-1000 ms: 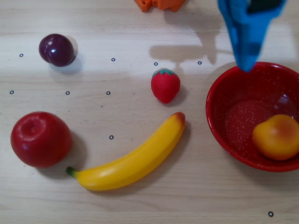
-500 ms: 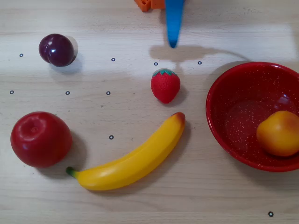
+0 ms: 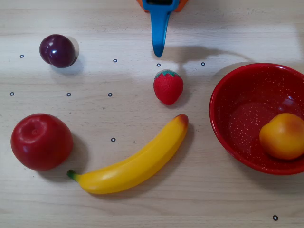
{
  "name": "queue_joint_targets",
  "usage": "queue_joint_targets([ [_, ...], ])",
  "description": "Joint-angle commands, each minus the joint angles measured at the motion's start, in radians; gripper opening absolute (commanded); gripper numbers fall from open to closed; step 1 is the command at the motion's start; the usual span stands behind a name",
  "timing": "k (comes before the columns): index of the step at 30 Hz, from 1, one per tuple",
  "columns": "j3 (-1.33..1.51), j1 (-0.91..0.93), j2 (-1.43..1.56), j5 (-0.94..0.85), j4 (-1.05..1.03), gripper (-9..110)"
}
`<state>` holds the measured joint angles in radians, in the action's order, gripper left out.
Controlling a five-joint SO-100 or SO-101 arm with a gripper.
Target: Put the peach in the red bowl.
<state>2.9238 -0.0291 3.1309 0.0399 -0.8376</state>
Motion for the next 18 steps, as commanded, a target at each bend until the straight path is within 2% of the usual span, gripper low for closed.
queue_joint_targets([
  [1, 0.014, -0.009, 0.055, 0.006, 0.098, 0],
  [7, 0.195, -0.014, 0.100, 0.044, 0.364, 0],
  [13, 0.195, -0.014, 0.100, -0.029, 0.201, 0],
  [18, 0.195, -0.038, 0.100, -0.057, -0.020, 0],
])
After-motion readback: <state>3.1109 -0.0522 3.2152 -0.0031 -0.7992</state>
